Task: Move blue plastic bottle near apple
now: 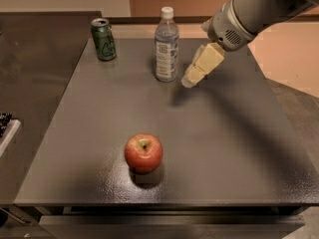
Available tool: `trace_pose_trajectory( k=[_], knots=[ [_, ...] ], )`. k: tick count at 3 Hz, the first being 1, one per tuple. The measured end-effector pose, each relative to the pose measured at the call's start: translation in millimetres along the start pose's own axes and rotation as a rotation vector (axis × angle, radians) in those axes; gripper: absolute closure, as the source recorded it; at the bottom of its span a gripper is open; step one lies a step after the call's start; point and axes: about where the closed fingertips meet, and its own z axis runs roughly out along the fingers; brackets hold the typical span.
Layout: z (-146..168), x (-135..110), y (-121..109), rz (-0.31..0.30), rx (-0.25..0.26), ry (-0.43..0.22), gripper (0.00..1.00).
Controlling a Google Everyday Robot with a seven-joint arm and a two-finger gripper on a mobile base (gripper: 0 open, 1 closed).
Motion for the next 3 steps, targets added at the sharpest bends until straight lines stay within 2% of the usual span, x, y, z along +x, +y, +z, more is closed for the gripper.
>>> trace_pose_trajectory(
  k=[1, 3],
  knots=[
    [22.0, -9.9, -22.7, 0.037, 0.002, -0.059, 0.00],
    [55.9, -26.6, -54.4, 0.110, -0.031, -0.129, 0.00]
  ],
)
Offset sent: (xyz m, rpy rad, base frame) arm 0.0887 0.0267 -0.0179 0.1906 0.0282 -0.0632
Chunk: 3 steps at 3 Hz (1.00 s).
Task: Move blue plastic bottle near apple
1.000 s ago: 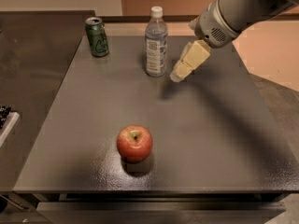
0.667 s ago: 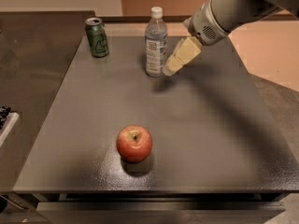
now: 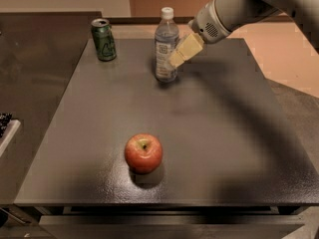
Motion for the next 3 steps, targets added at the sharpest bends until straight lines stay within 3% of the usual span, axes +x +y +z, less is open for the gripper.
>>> trace_pose_trajectory(
  k=[1, 3],
  knots=[
    [9.8, -9.0, -10.3, 0.031, -0.025, -0.023, 0.00],
    [13.7, -22.7, -9.1, 0.027, -0.081, -0.065, 0.41]
  ],
)
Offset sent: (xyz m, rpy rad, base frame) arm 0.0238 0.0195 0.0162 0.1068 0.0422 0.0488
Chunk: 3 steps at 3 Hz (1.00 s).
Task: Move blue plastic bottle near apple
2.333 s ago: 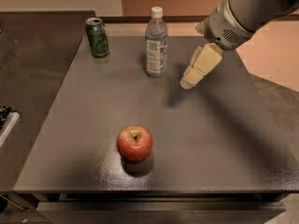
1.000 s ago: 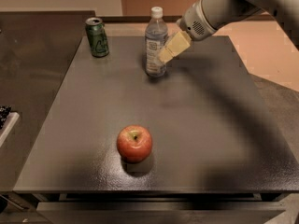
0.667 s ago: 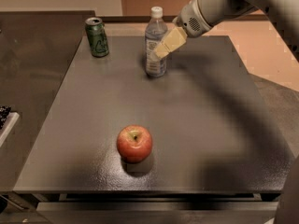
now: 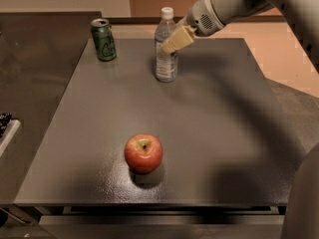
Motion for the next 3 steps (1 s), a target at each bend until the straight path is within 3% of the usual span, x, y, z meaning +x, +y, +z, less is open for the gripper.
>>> trace_pose_trajectory(
  k=[2, 3],
  knots=[
    [-10.6, -1.7, 13.9, -0.033, -0.017, -0.005, 0.87],
    [-29.6, -0.7, 31.2, -0.057, -0.030, -0.005, 1.00]
  ],
)
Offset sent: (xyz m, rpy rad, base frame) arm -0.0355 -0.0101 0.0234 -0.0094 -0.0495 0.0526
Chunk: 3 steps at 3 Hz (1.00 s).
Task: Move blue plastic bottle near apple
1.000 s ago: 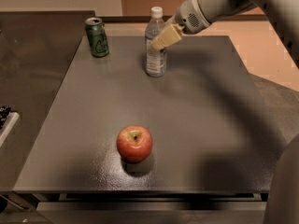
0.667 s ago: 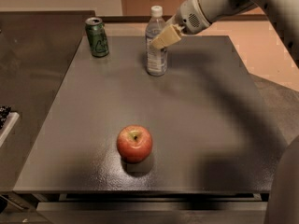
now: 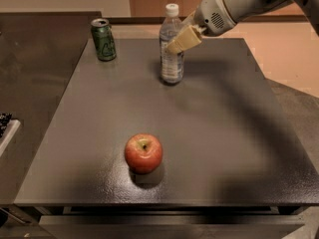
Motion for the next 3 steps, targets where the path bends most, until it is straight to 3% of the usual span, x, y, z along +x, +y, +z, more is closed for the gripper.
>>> trace_pose_trajectory(
  k=[3],
  knots=[
    [-61.5, 25.7, 77.0, -0.026, -0.092, -0.007, 1.00]
  ],
)
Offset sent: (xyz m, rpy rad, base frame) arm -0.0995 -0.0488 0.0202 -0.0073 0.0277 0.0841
